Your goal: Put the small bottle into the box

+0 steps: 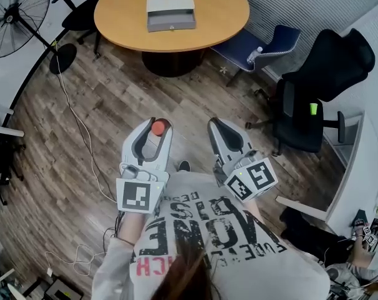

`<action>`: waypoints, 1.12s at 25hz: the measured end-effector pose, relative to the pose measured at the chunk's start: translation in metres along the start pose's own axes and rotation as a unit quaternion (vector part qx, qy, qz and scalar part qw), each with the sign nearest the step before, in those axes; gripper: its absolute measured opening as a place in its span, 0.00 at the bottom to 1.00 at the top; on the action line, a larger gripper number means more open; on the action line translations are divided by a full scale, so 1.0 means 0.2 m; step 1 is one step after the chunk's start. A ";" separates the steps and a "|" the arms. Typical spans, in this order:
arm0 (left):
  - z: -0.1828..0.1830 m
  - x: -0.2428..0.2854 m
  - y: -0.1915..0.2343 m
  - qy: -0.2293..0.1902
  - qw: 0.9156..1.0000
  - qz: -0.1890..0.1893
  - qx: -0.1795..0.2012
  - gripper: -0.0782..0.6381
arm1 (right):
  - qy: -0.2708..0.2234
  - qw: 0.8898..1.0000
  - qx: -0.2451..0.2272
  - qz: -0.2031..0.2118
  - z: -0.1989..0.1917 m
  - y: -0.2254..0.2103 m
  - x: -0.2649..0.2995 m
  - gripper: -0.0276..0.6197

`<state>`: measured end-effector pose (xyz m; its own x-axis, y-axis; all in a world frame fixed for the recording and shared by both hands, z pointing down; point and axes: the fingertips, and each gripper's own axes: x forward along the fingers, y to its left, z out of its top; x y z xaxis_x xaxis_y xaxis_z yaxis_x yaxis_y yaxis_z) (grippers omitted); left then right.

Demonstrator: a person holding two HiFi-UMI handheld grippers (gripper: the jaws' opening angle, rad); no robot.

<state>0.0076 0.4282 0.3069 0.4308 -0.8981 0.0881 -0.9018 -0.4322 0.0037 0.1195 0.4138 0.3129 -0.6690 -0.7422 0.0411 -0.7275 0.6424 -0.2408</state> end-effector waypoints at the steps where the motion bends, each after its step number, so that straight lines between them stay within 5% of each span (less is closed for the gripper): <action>1: 0.00 0.00 0.00 0.000 1.000 0.002 -0.001 0.32 | -0.001 1.000 0.003 0.003 0.00 0.00 -0.01 0.08; 16: -0.04 0.15 0.09 0.003 1.000 -0.017 -0.012 0.32 | 0.019 1.000 0.017 -0.018 -0.06 -0.10 0.12 0.08; 28: 0.10 0.47 0.55 -0.003 0.999 -0.032 0.007 0.32 | -0.001 0.999 0.022 -0.024 0.13 -0.21 0.63 0.08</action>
<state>-0.0503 0.2952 0.2964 0.4872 -0.8694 0.0816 -0.8722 -0.4892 -0.0047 0.0688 0.2880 0.3038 -0.6331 -0.7724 0.0509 -0.7511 0.5971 -0.2816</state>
